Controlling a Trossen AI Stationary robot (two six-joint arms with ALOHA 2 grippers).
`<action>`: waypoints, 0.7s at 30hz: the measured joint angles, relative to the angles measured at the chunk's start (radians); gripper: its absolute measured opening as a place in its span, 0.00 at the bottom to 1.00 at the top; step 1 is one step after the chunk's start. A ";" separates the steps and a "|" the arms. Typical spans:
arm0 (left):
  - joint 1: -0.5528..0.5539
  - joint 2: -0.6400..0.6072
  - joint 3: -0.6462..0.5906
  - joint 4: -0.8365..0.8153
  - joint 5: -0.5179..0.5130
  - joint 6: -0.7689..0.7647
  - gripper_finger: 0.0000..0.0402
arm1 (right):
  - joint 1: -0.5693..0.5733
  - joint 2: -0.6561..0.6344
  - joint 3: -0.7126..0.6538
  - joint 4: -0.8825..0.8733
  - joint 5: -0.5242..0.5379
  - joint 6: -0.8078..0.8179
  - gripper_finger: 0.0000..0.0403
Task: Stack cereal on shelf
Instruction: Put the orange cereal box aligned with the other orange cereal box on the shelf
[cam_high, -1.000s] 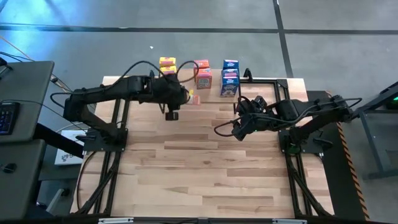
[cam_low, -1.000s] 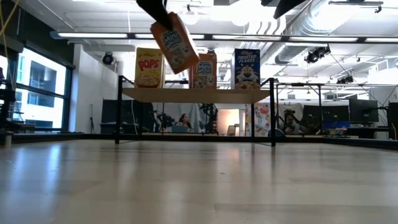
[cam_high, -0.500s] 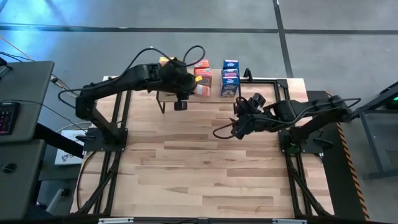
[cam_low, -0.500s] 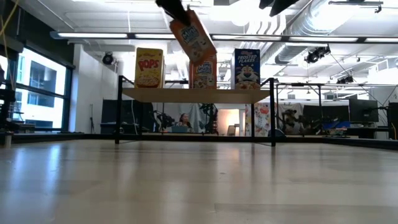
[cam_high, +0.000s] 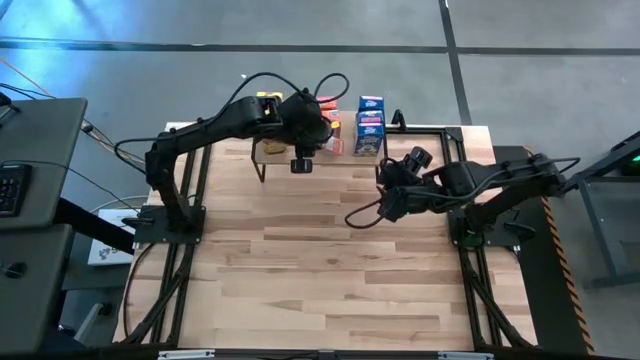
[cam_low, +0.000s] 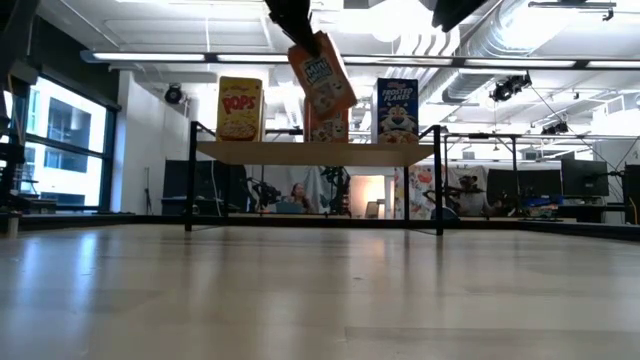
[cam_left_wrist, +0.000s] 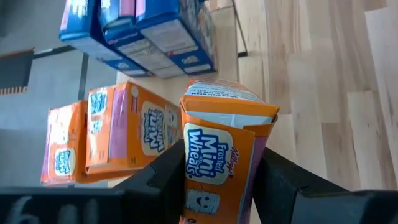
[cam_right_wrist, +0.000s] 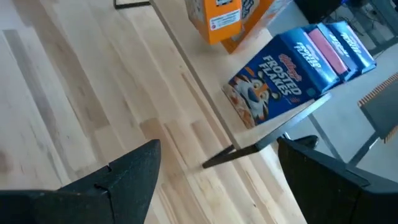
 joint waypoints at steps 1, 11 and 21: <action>0.003 0.004 0.001 -0.003 0.000 -0.002 0.35 | 0.000 -0.002 0.000 -0.006 -0.001 -0.001 0.79; 0.010 0.008 0.001 -0.056 0.000 -0.040 0.35 | 0.057 -0.192 -0.241 0.200 -0.057 -0.025 0.79; 0.009 0.009 0.001 -0.055 0.000 -0.064 0.35 | 0.056 -0.586 -0.671 0.597 -0.118 -0.127 0.79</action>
